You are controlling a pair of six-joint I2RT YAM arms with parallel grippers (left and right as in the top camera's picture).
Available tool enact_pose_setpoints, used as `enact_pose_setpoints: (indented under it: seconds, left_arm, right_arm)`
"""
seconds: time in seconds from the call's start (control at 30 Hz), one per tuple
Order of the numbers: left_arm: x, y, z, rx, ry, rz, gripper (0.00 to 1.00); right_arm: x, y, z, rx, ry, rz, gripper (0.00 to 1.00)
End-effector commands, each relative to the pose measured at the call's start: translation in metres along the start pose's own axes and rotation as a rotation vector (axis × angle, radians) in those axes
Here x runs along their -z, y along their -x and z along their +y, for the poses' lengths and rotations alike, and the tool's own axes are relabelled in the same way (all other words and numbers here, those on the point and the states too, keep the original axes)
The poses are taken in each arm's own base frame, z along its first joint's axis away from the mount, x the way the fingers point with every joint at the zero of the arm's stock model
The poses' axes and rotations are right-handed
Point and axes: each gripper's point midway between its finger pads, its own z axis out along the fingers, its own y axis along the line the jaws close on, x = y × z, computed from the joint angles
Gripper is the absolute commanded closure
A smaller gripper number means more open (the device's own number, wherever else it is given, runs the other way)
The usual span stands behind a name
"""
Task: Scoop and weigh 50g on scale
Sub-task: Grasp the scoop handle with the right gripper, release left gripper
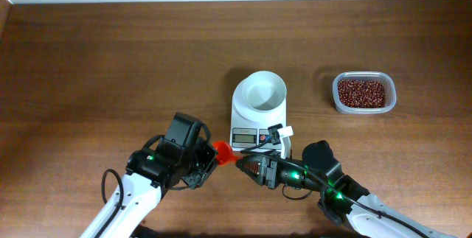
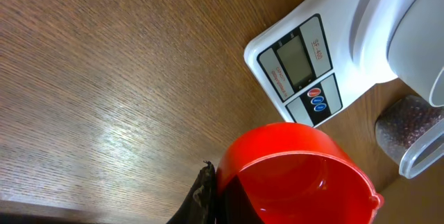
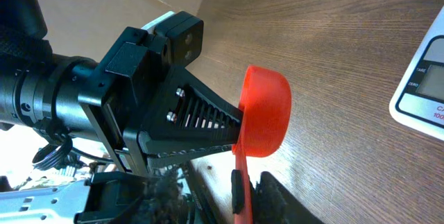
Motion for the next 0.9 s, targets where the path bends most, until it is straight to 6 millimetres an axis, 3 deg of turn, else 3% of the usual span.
enact_pose_setpoints:
  seconds: [0.0,0.53,0.6,0.7,0.73,0.87]
  left_arm:
    - [-0.001,-0.002,0.000,0.013,-0.001,0.011,1.00]
    - [-0.001,-0.007,-0.001,0.003,-0.001,0.026,0.97]
    - [-0.001,-0.007,-0.001,0.003,0.000,0.025,0.82]
    - [-0.001,-0.006,-0.001,0.003,0.001,0.018,0.32]
    - [-0.001,-0.002,0.000,0.003,0.006,-0.001,0.26]
    - [0.000,0.002,0.003,0.008,0.013,-0.021,0.27]
  right_arm:
    - [-0.002,0.003,0.003,0.018,0.004,-0.006,0.67]
    - [-0.002,0.002,0.003,0.017,0.002,-0.005,0.94]
    - [-0.002,0.002,0.003,0.017,0.002,-0.004,0.96]
    - [-0.002,-0.003,-0.005,-0.002,-0.027,0.017,0.96]
    - [-0.001,-0.008,-0.009,0.000,-0.044,0.034,0.96]
    - [0.002,-0.025,-0.028,0.055,-0.115,0.105,0.96]
